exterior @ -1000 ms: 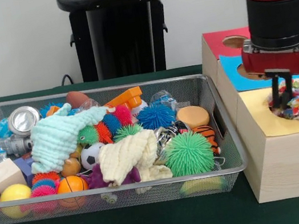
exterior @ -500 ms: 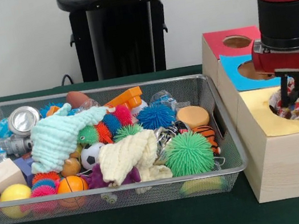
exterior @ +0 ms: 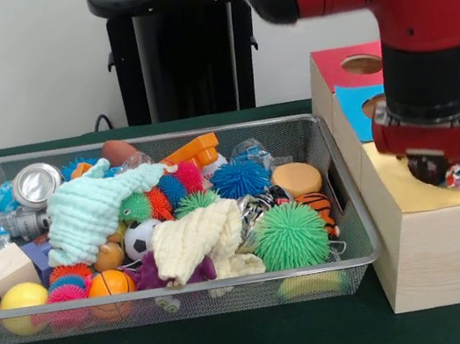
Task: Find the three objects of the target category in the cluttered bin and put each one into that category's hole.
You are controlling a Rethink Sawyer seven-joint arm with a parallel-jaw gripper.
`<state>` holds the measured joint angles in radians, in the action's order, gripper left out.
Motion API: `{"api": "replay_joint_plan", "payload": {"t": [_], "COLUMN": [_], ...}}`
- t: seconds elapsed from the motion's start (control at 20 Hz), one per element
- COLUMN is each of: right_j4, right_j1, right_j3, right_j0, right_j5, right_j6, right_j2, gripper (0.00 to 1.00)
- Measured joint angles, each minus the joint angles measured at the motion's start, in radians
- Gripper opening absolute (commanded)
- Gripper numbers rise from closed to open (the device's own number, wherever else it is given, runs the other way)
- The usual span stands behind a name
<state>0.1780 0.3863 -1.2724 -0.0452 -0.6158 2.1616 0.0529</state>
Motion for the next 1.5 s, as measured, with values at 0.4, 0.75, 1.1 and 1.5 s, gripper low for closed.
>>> {"api": "replay_joint_plan", "payload": {"t": [0.4,0.75,1.1,1.5], "right_j4": [-0.021,-0.033,-0.034,-0.034], "right_j1": [-0.069,-0.102,-0.107,-0.098], "right_j3": [0.098,0.174,0.187,0.171], "right_j0": [-0.005,-0.004,-0.004,0.012], "right_j5": [-0.086,-0.2,-0.223,-0.221], "right_j6": [0.0,0.0,0.0,0.0], "right_j2": [0.007,0.01,0.01,-0.01], "gripper": [0.0,0.0,0.0,0.0]}}
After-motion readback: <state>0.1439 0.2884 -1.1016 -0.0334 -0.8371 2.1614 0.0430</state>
